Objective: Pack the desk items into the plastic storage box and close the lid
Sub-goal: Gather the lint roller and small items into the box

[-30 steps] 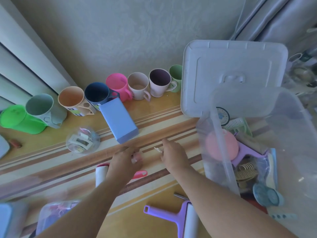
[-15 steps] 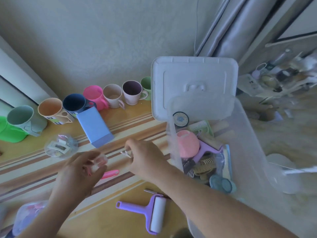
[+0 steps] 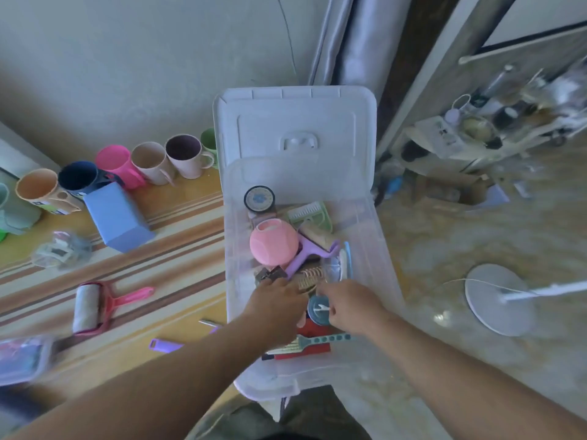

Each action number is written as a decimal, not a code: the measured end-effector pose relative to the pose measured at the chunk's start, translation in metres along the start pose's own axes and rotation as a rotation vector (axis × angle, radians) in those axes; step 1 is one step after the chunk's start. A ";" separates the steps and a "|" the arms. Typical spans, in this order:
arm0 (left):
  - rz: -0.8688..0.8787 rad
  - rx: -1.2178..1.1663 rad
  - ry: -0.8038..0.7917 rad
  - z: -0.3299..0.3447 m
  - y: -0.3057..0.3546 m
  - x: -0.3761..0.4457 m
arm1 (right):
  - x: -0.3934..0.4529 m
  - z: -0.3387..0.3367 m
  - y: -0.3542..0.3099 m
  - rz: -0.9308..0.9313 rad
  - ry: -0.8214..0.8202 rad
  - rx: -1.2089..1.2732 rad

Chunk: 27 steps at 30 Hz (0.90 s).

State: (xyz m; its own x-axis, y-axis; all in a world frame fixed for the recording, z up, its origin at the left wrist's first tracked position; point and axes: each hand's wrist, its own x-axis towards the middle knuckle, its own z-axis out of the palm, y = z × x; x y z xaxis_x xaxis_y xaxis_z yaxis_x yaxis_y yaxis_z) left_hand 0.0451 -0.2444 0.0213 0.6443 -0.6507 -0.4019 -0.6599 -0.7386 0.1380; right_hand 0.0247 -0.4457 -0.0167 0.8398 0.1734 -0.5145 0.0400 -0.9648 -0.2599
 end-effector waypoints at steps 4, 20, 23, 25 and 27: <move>-0.259 -0.048 -0.192 0.025 0.016 0.021 | 0.016 0.006 -0.006 -0.069 0.052 0.072; -0.117 -0.441 0.614 -0.025 -0.054 -0.077 | 0.048 0.021 -0.026 -0.193 0.225 -0.007; -0.404 -0.546 0.686 0.001 -0.112 -0.115 | 0.043 0.015 -0.037 -0.168 0.226 0.070; -0.584 -0.553 0.603 0.029 -0.148 -0.137 | 0.036 0.006 -0.053 -0.148 0.331 0.178; -0.654 -0.522 0.501 0.057 -0.178 -0.158 | 0.027 -0.007 -0.082 -0.198 0.517 0.300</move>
State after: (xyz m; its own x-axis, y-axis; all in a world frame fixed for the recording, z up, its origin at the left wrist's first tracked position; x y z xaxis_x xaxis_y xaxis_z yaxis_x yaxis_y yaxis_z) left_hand 0.0387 0.0000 0.0088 0.9919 0.0050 -0.1273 0.0630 -0.8875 0.4565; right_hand 0.0476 -0.3631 -0.0033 0.9882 0.1529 0.0087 0.1309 -0.8135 -0.5666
